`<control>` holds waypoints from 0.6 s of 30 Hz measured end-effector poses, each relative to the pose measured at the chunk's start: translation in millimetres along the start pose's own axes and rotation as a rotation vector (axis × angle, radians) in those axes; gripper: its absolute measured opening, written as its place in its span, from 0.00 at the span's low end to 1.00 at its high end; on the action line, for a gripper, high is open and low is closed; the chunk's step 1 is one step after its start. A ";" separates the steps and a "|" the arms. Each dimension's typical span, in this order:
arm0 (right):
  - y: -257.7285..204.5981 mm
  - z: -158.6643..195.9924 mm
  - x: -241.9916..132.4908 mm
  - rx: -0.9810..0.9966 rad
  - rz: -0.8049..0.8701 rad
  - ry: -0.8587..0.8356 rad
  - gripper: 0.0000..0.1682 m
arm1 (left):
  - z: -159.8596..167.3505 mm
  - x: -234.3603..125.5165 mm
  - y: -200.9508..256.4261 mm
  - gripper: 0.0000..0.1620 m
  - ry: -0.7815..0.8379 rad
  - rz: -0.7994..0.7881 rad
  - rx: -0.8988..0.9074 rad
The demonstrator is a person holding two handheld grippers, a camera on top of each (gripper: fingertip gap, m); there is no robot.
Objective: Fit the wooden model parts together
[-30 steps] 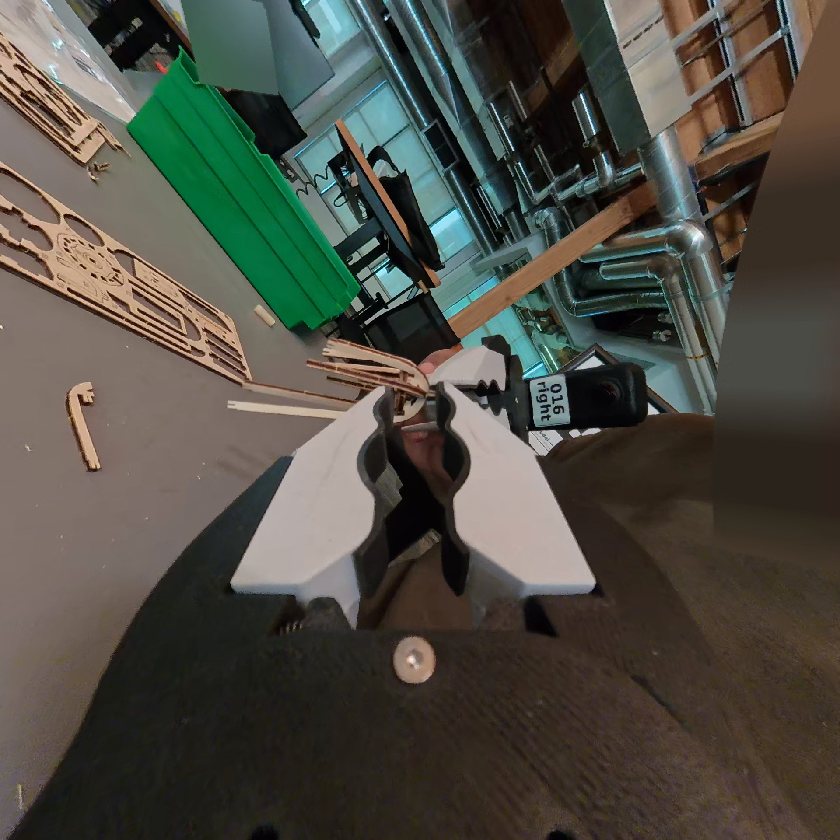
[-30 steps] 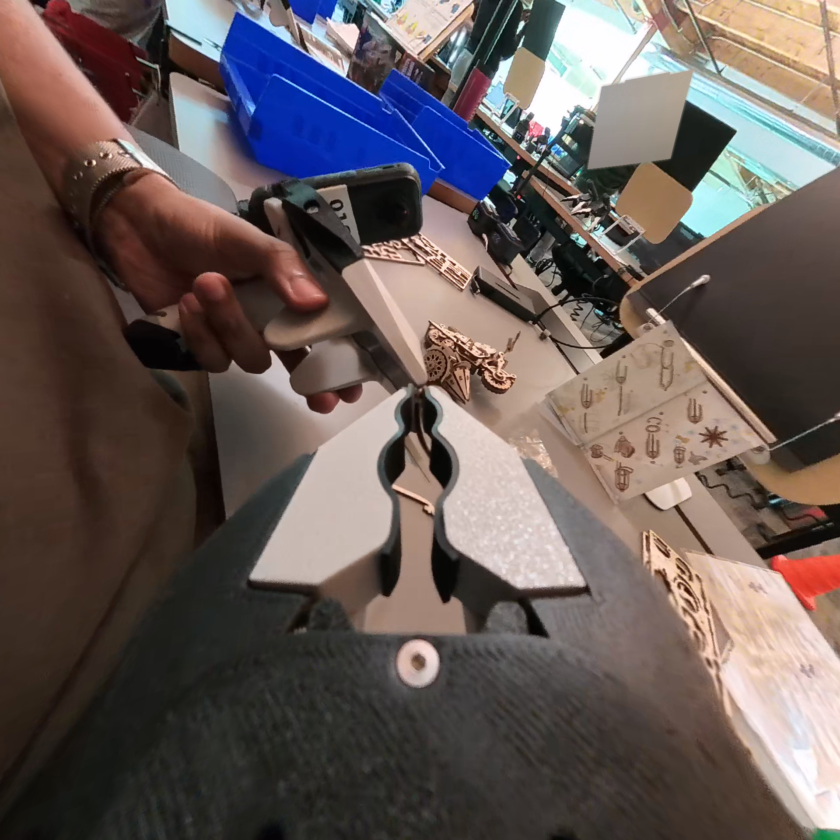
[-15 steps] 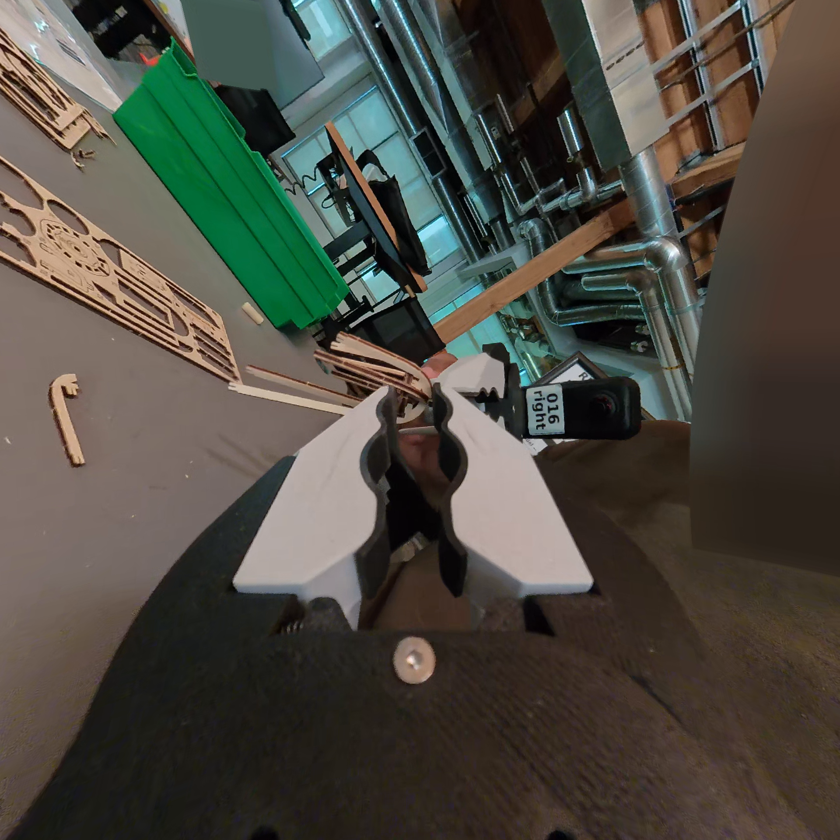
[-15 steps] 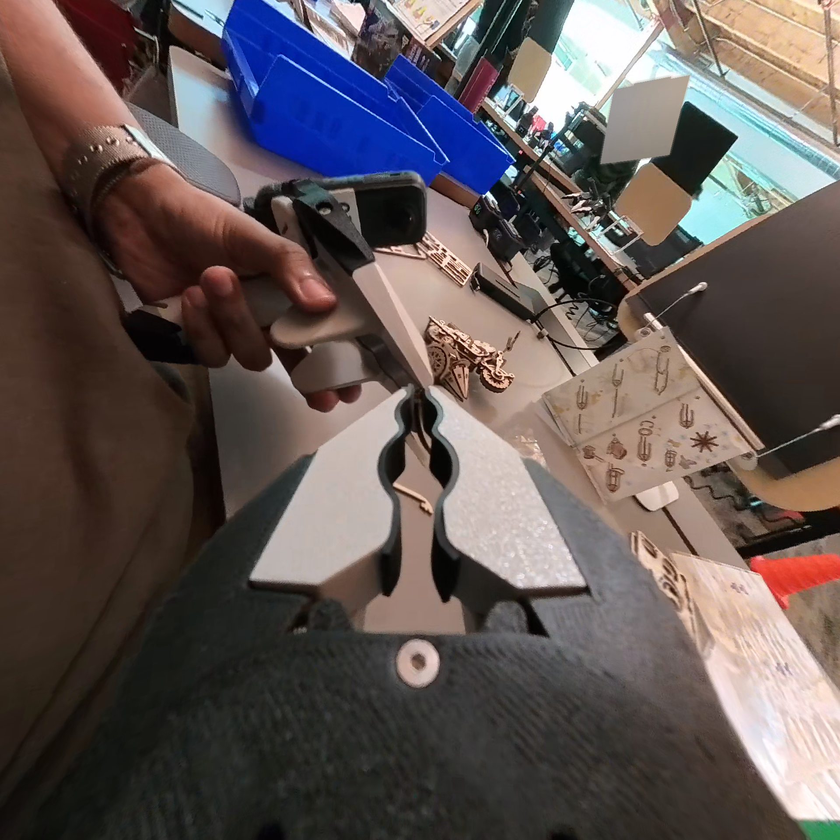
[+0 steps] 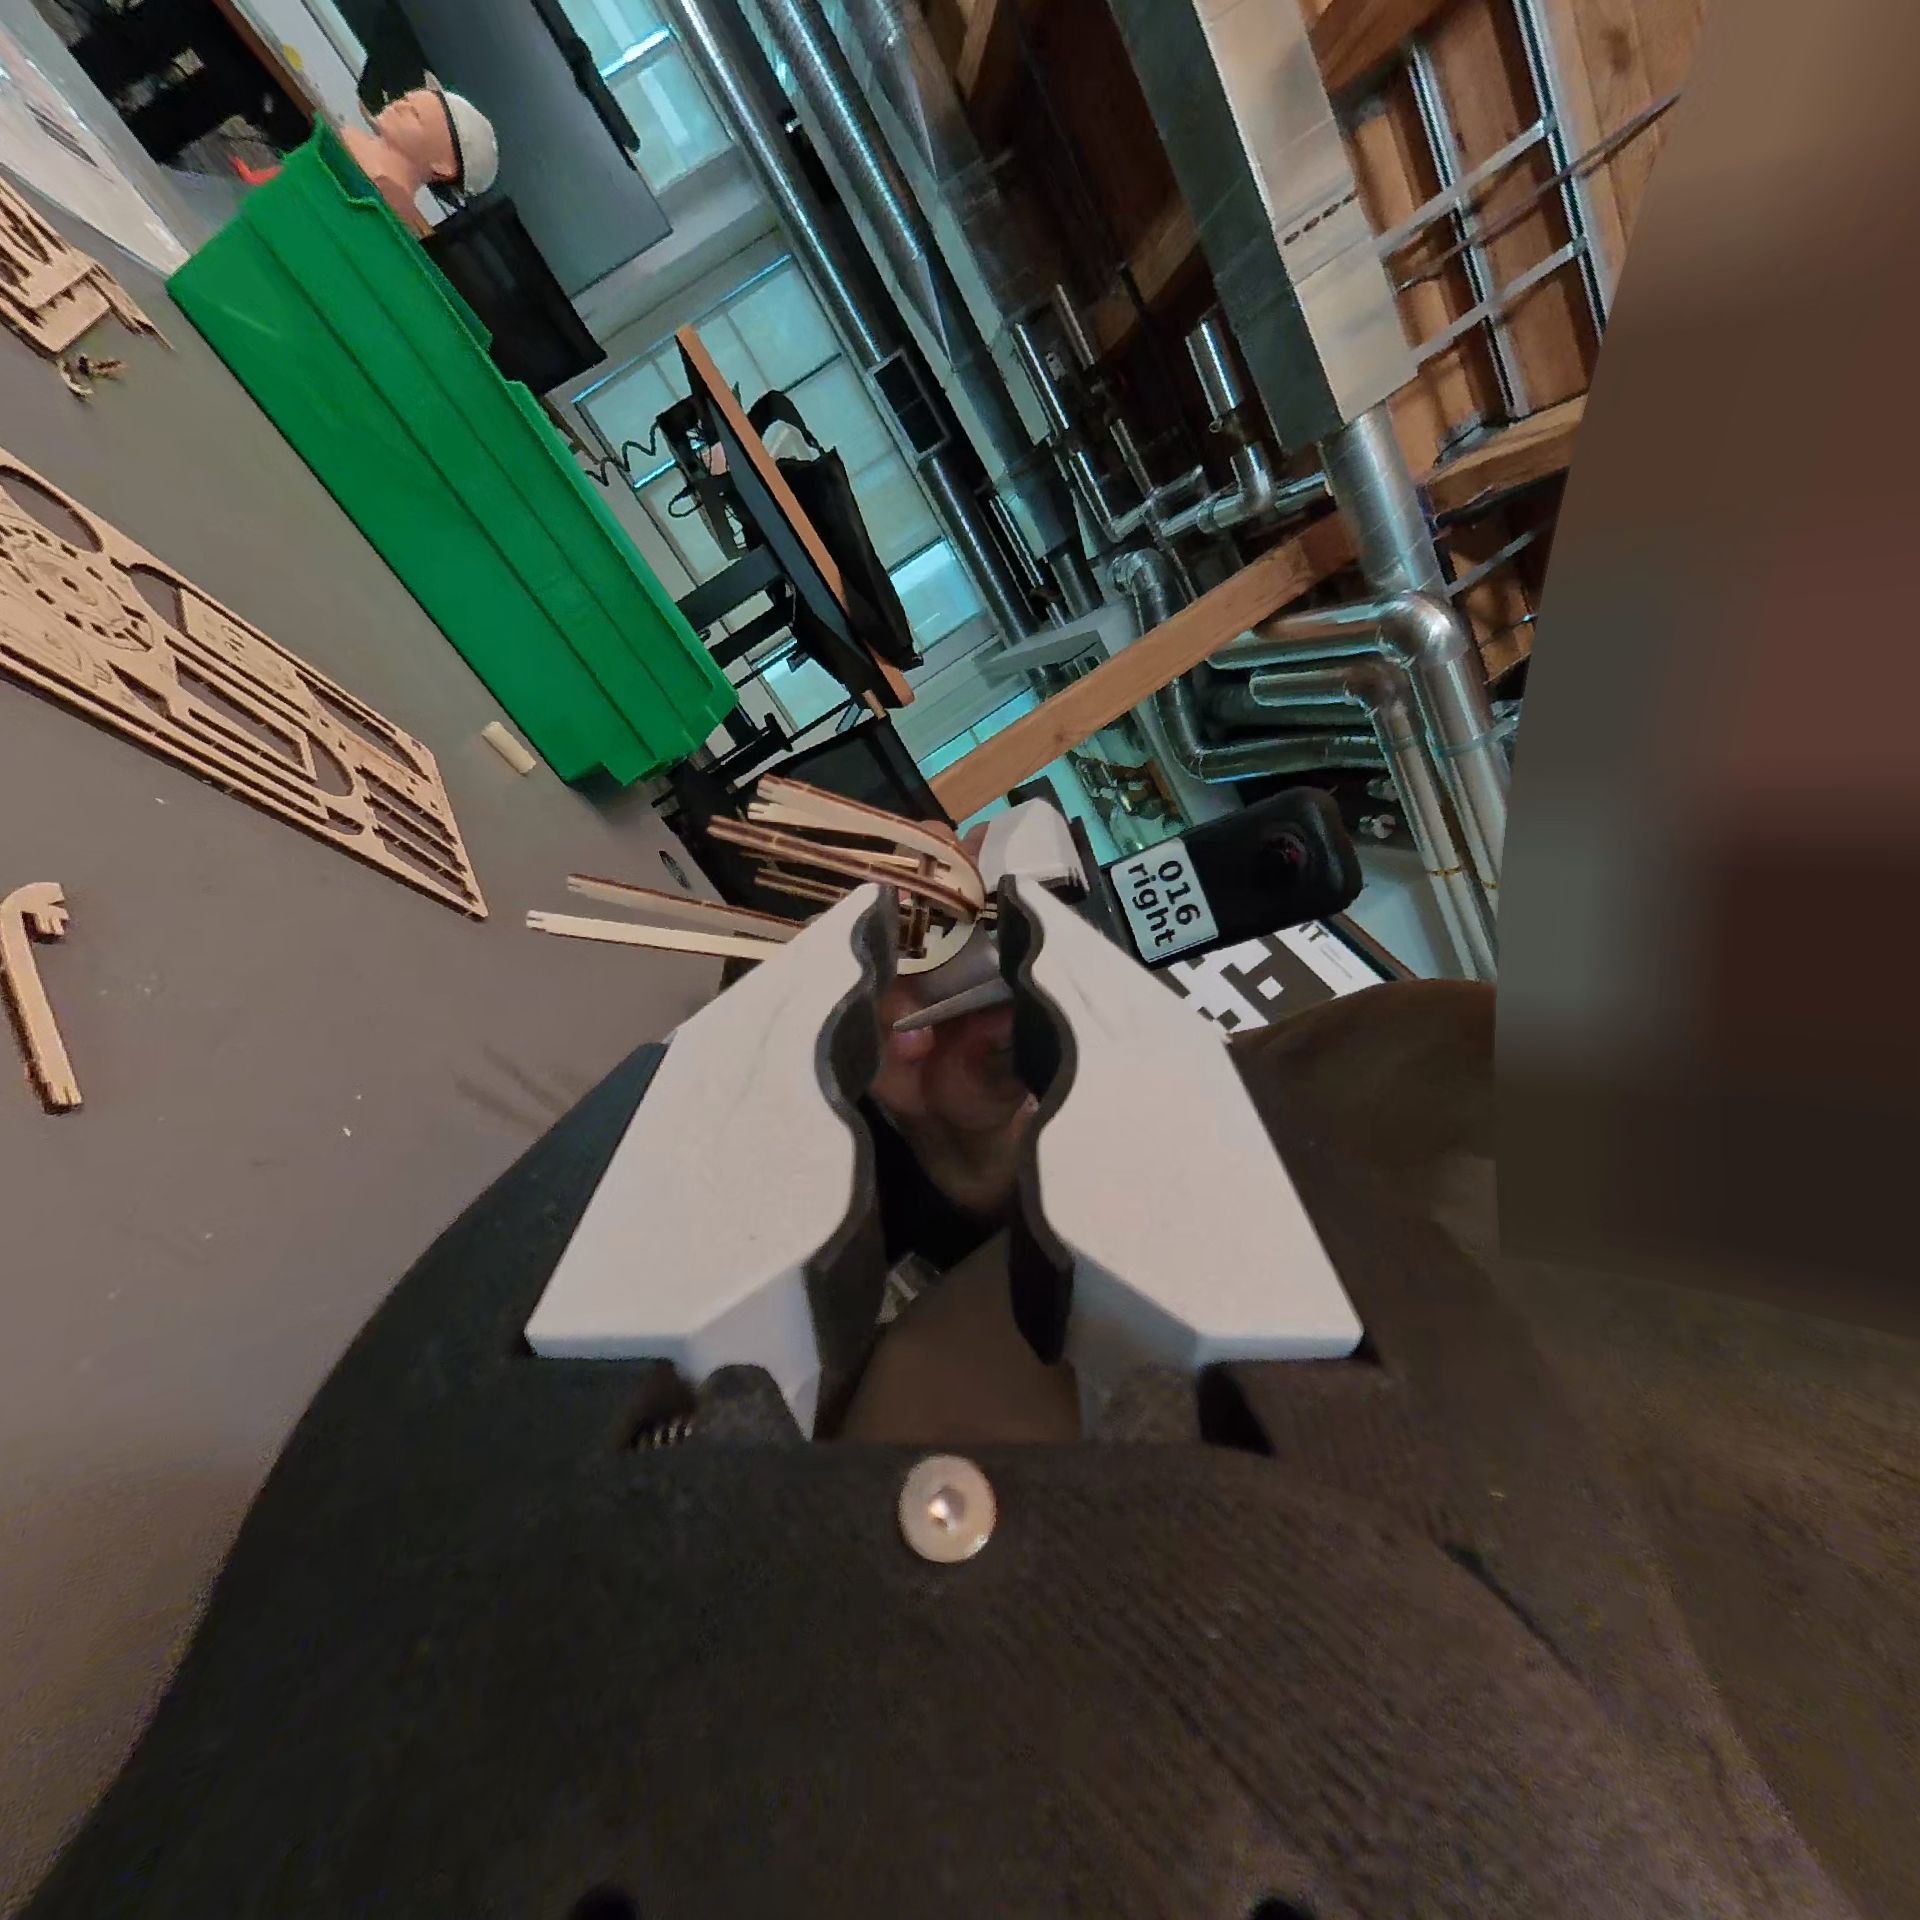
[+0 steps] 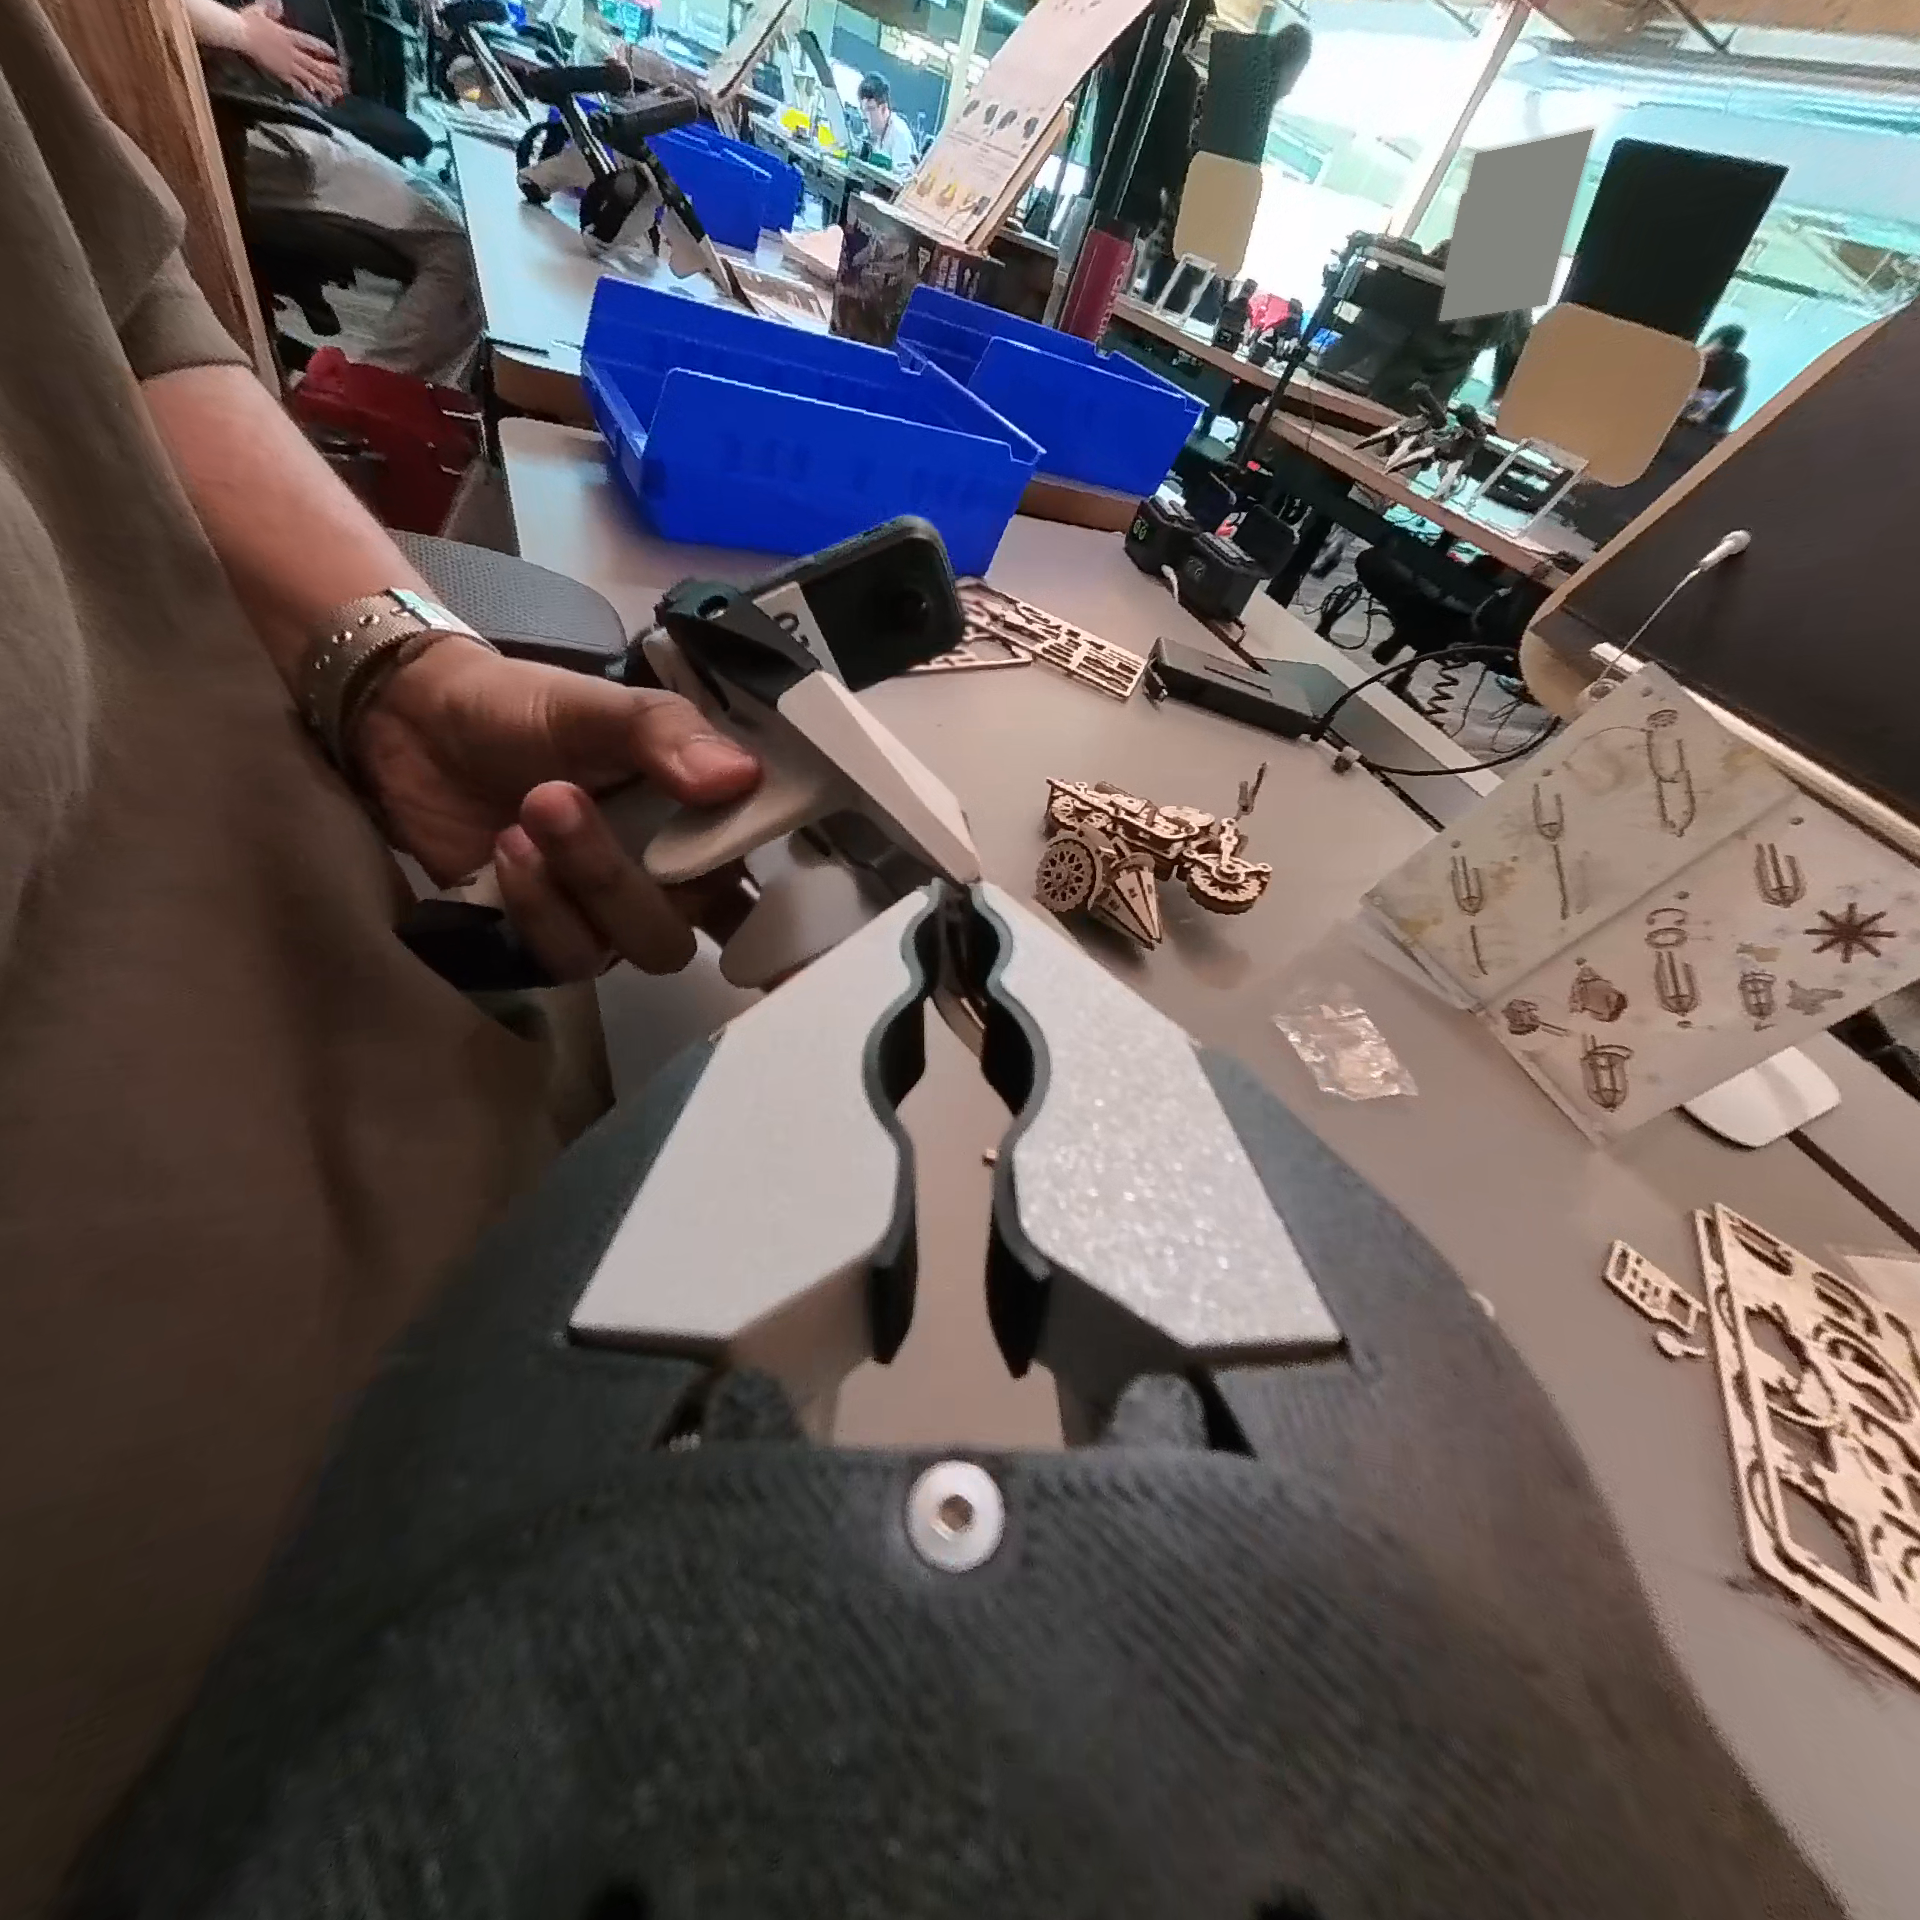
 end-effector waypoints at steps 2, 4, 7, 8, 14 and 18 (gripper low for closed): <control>-0.1 0.1 0.3 0.009 -0.004 0.007 0.00 | 0.3 -0.8 -0.5 0.08 0.010 0.007 -0.008; -0.6 0.3 0.8 0.001 0.007 0.007 0.00 | 0.3 -1.3 -0.8 0.07 0.018 0.007 -0.005; -1.9 0.8 1.5 -0.031 0.020 -0.010 0.00 | 0.1 -1.8 -2.4 0.07 0.015 -0.013 0.003; -2.6 1.0 2.1 -0.044 0.025 -0.018 0.00 | 0.3 -2.3 -3.0 0.07 0.016 -0.017 0.005; -4.5 2.4 4.1 -0.040 0.032 -0.040 0.00 | 4.2 -4.7 -3.7 0.07 0.061 -0.057 0.059; -6.3 1.8 4.3 -0.052 0.029 -0.055 0.00 | 8.6 -5.8 -3.5 0.07 0.094 -0.070 0.066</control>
Point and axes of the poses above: each gripper's, where its closed fingertips meet, x out along the fingers, z out of its underside, y = z × x across the jaws, the point moved 8 cm from there along -x, back along the fingers, and after that the axes turned 6 degrees about -x, right-handed, at the moved point
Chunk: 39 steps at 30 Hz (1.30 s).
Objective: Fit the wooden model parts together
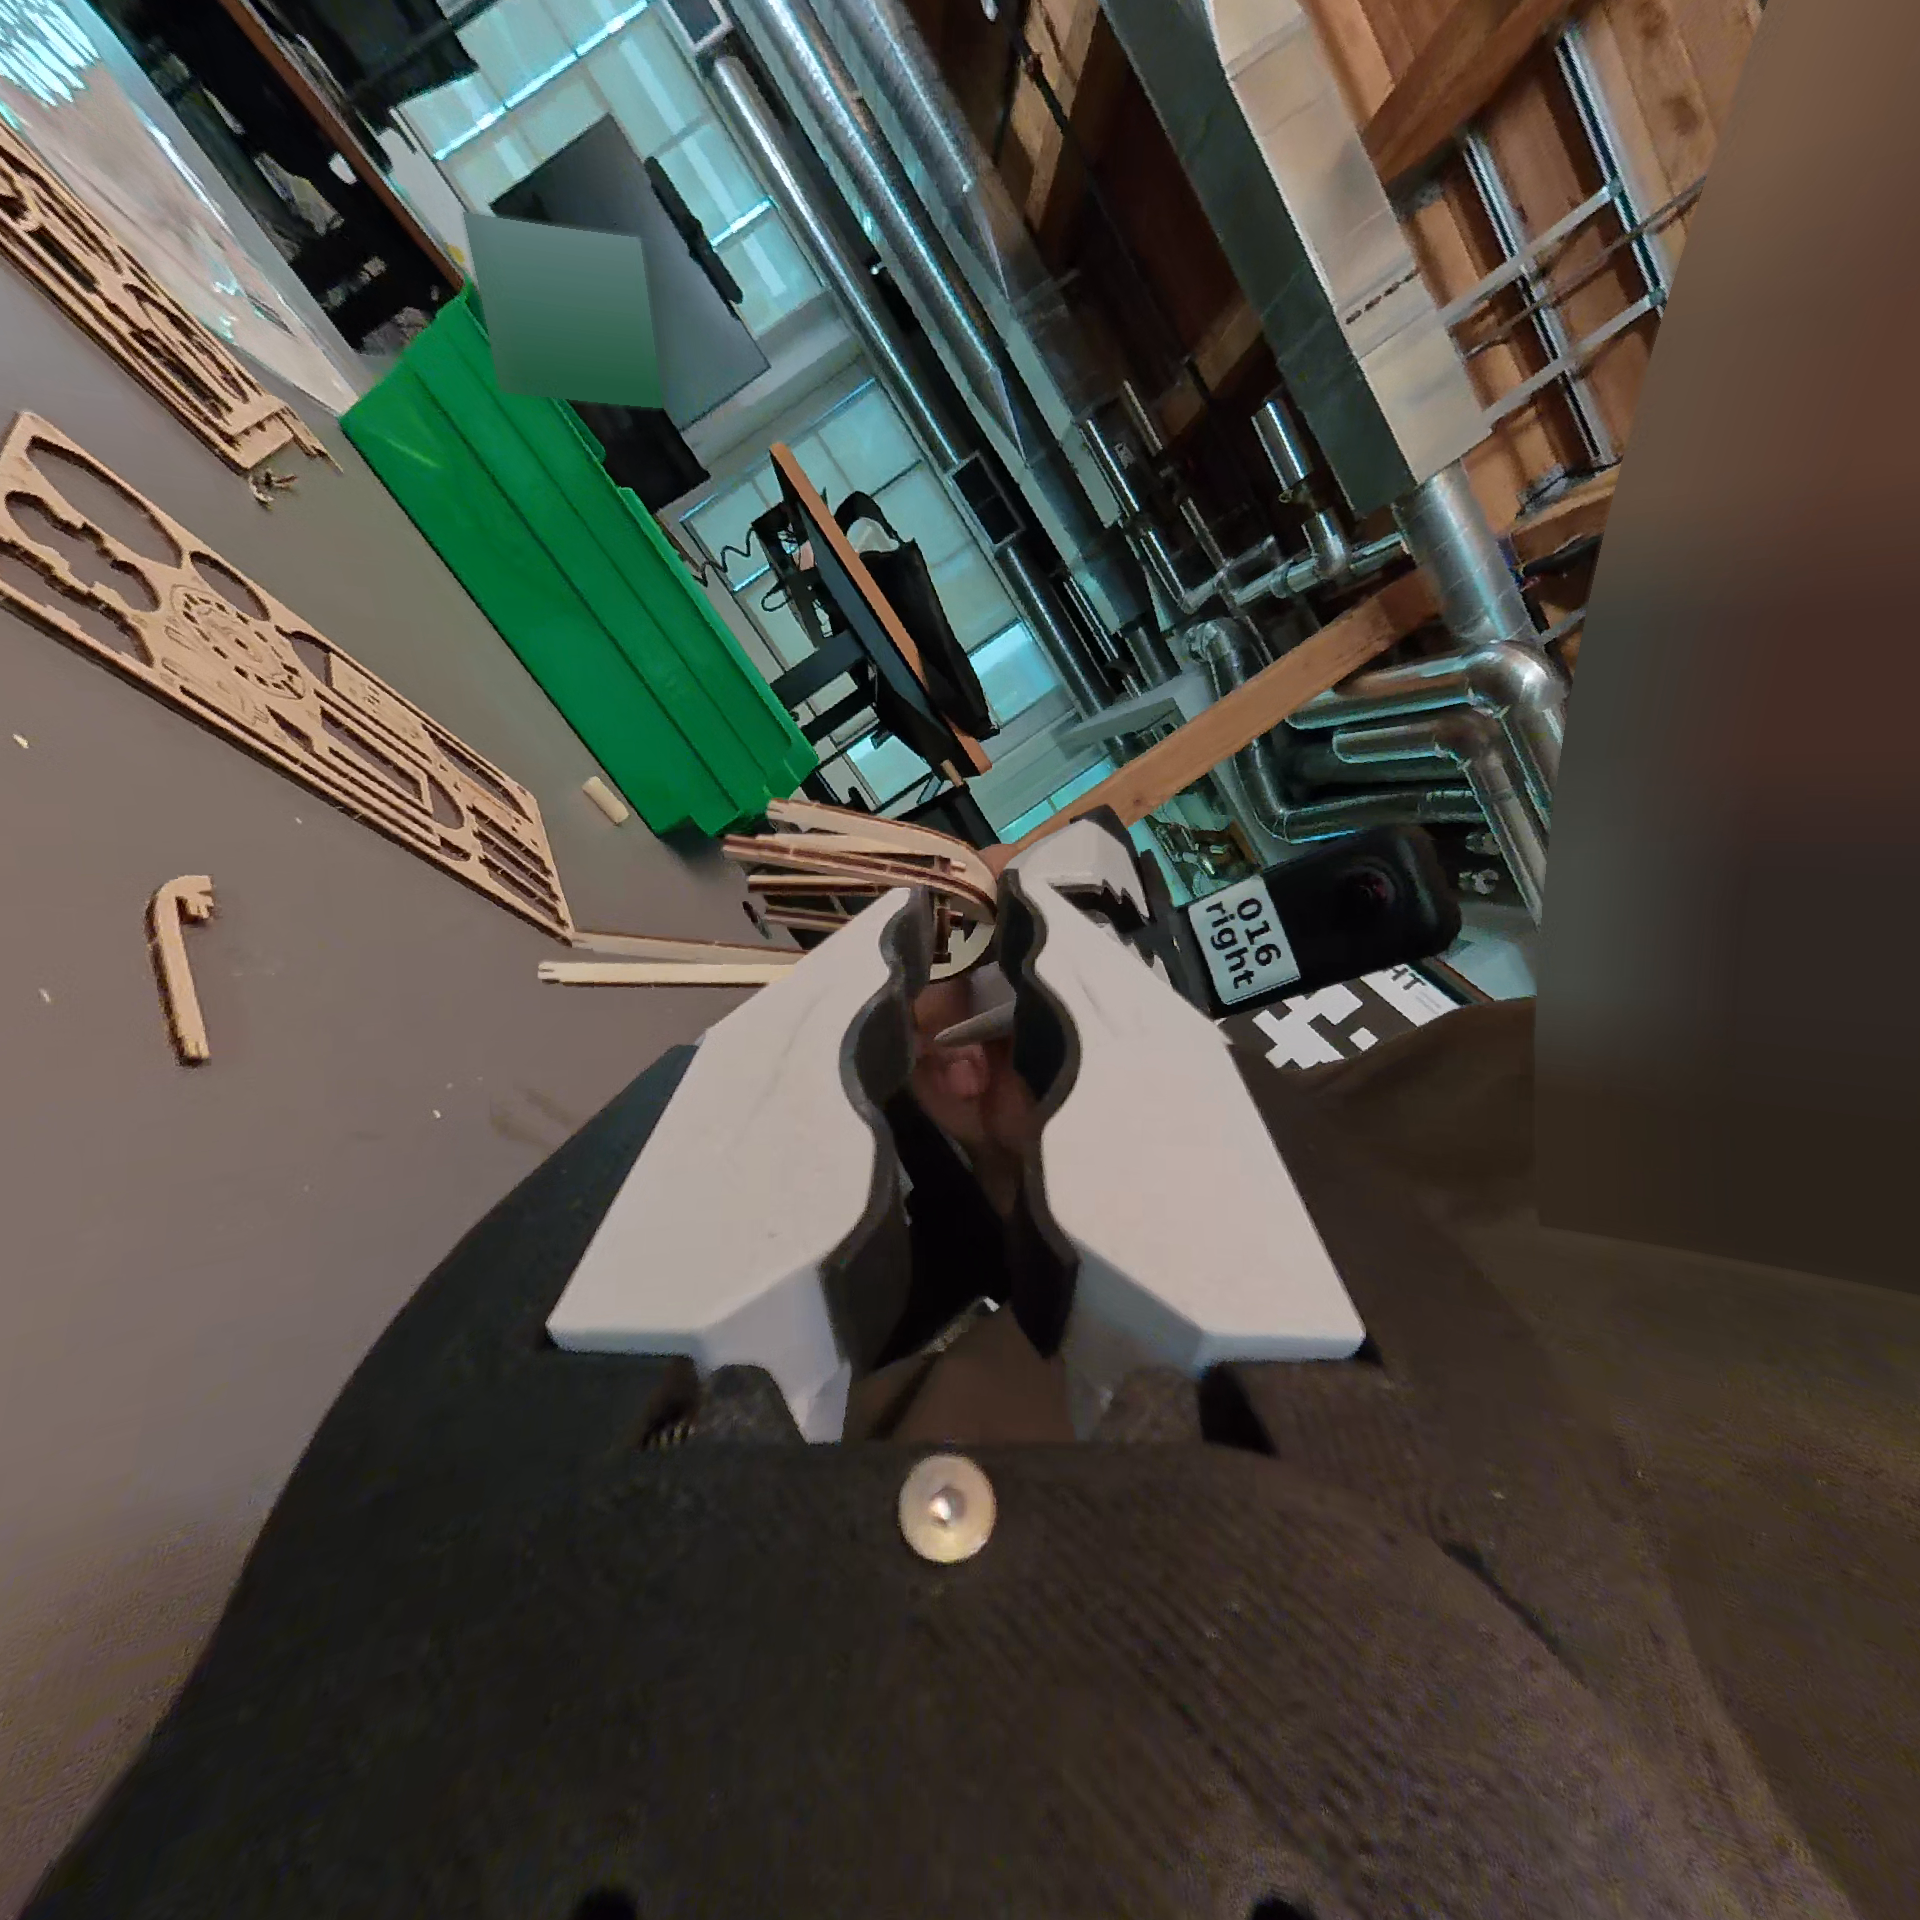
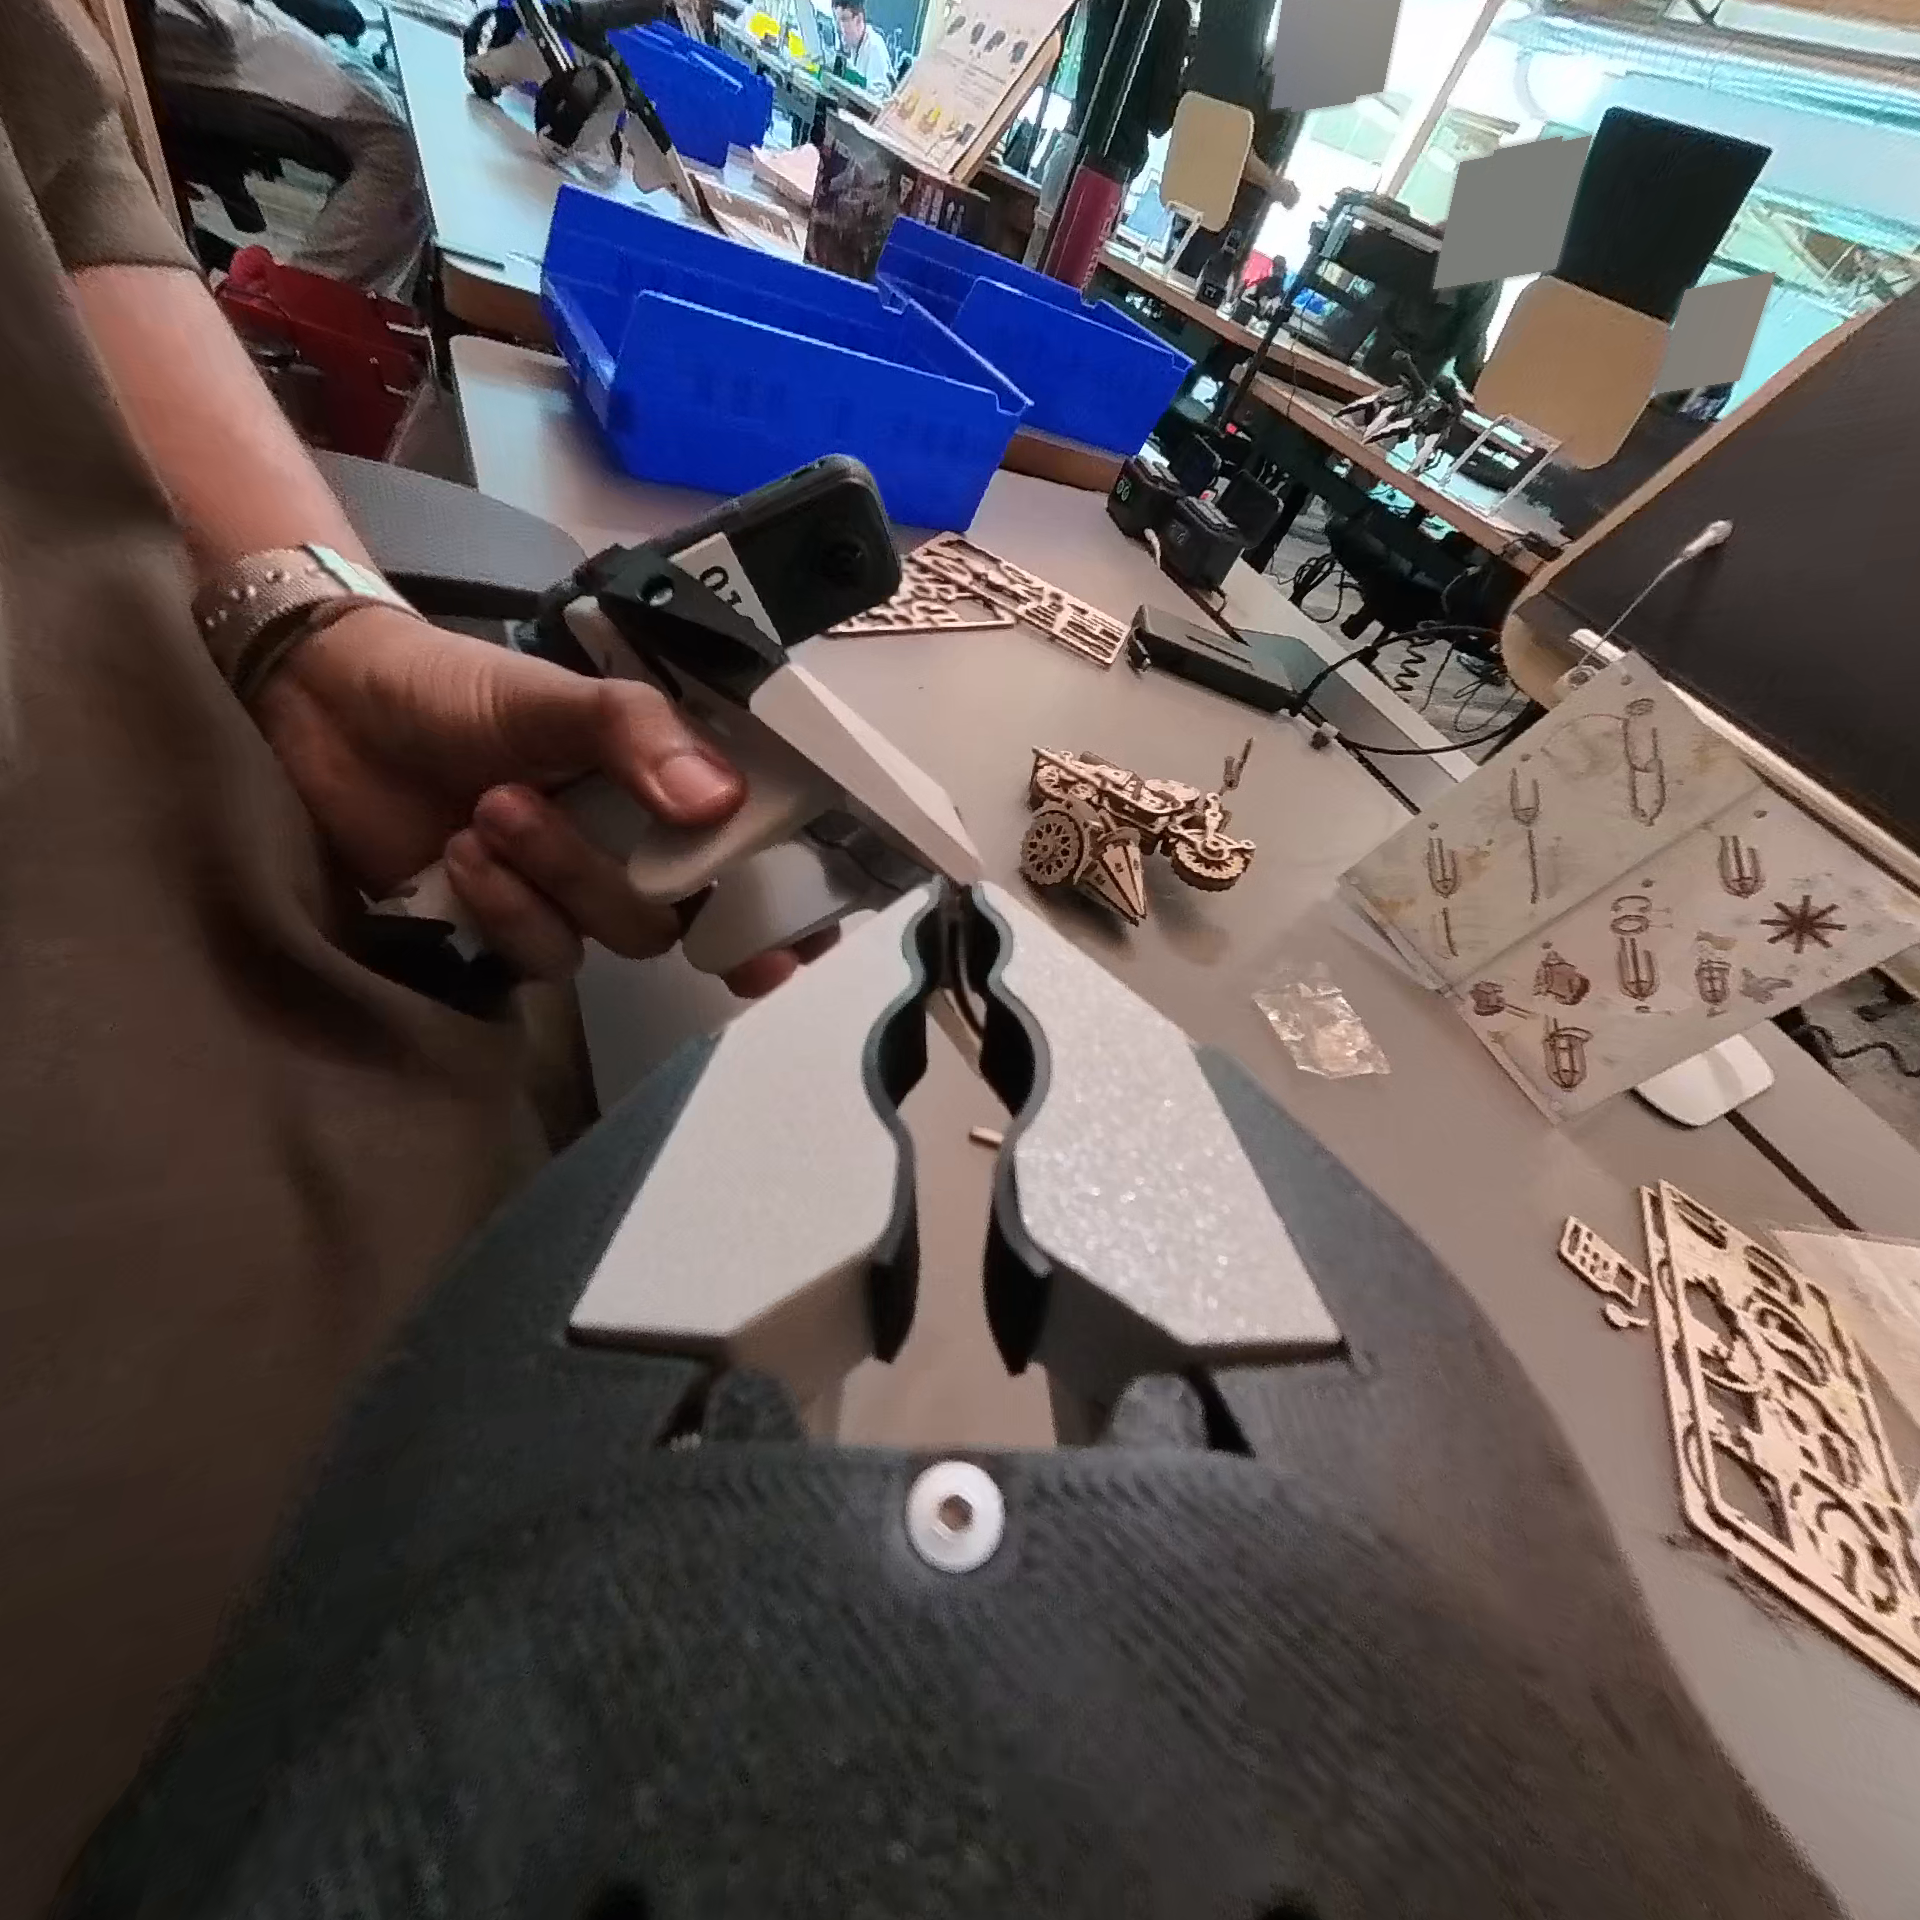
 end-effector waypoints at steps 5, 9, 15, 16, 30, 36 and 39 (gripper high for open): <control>-2.5 0.3 1.1 -0.028 0.019 -0.028 0.00 | 1.5 -1.2 -1.4 0.07 0.008 -0.020 0.007; -15.3 -3.2 4.2 -0.074 -0.087 -0.004 0.00 | 6.3 -0.1 -4.7 0.03 -0.027 -0.042 -0.002; -32.1 -21.1 9.6 -0.110 -0.101 0.030 0.00 | -7.9 0.3 5.4 0.01 0.022 0.000 0.031; -22.9 -18.9 7.2 -0.040 -0.101 0.029 0.00 | -11.8 -3.4 4.6 0.01 0.049 -0.008 0.021; 89.9 69.4 -47.3 0.390 0.233 -0.313 0.13 | -39.5 -14.2 -2.8 0.00 0.050 -0.167 0.172; 77.1 98.9 -34.4 0.181 0.067 -0.516 0.20 | -33.5 -10.5 -10.4 0.00 -0.002 -0.168 0.097; 73.9 112.5 -22.3 0.137 -0.019 -0.579 0.25 | -32.5 -9.3 -11.7 0.00 -0.020 -0.166 0.084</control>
Point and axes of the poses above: each gripper's, where its closed fingertips meet, x out along the fingers, z out of its underside, y = z × x across the jaws, the point moved 8 cm from there along -x, back along the fingers, and after that the axes turned 6 degrees about -x, right-handed, at the moved point
